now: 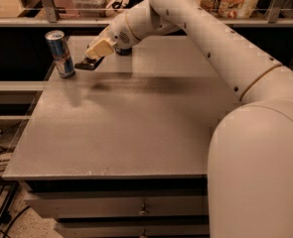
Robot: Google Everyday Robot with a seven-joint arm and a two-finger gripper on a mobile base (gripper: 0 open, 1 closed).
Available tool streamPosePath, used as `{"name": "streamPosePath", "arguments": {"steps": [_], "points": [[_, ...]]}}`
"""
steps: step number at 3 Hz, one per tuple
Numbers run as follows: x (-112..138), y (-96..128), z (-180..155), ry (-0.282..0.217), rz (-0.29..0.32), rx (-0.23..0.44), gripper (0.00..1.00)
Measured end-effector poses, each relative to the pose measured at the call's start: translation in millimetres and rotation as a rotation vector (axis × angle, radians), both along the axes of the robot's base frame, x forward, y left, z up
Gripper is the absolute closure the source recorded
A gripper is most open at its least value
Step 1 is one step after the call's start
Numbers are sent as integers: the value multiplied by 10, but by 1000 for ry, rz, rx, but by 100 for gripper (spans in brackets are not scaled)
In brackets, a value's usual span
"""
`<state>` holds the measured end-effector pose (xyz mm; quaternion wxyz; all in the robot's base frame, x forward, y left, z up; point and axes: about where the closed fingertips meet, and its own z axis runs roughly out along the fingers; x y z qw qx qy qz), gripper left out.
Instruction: Move rxbar chocolate near redbull can
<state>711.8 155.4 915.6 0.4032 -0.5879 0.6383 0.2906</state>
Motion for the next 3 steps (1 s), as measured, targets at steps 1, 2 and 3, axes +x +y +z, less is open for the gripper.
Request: {"name": "streamPosePath", "arguments": {"steps": [1, 2, 3], "points": [[-148, 164, -75, 1, 77, 16, 59], [-131, 286, -179, 22, 77, 45, 36], [-69, 451, -225, 24, 43, 92, 13]]}}
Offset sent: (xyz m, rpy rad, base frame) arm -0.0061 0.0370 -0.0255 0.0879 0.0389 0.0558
